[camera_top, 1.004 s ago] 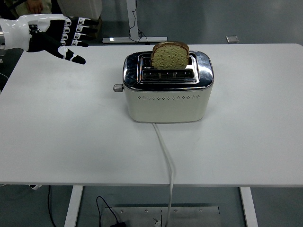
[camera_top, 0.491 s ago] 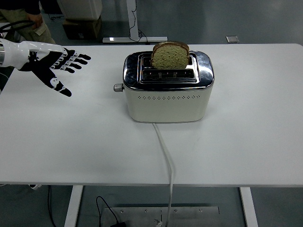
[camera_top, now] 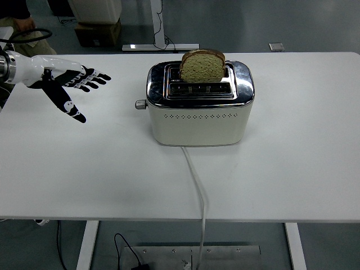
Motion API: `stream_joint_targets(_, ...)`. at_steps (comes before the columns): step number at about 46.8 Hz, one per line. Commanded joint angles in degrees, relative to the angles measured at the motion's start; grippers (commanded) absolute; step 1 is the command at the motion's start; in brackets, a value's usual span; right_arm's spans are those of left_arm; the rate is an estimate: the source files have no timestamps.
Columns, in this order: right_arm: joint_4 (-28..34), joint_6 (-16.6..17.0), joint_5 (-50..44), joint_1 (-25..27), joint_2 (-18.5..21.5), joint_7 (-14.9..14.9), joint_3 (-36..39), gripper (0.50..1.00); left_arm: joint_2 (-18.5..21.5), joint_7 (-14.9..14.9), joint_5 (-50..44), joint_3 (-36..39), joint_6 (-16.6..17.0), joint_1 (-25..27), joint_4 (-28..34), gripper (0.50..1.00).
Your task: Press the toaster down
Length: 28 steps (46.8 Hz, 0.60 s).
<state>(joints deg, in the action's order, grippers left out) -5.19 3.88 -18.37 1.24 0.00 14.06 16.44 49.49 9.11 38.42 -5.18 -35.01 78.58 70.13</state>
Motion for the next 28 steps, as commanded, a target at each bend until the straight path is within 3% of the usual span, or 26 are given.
stream_joint_targets(1,0.0,-0.01,0.0,-0.01,0.0,0.0,0.0,0.998,-0.88,0.03,0.69,0.08,0.01,0.08,0.01,1.0)
stream_joint_targets(15,0.0,-0.01,0.0,-0.01,0.0,0.0,0.08,0.998,-4.57,0.03,1.84,1.31,0.01,-0.18,-0.08,1.0)
stream_joint_targets(28,0.0,-0.01,0.0,-0.01,0.0,0.0,0.0,0.998,-4.84,-0.06,2.98,1.75,0.01,-0.45,-0.17,1.0)
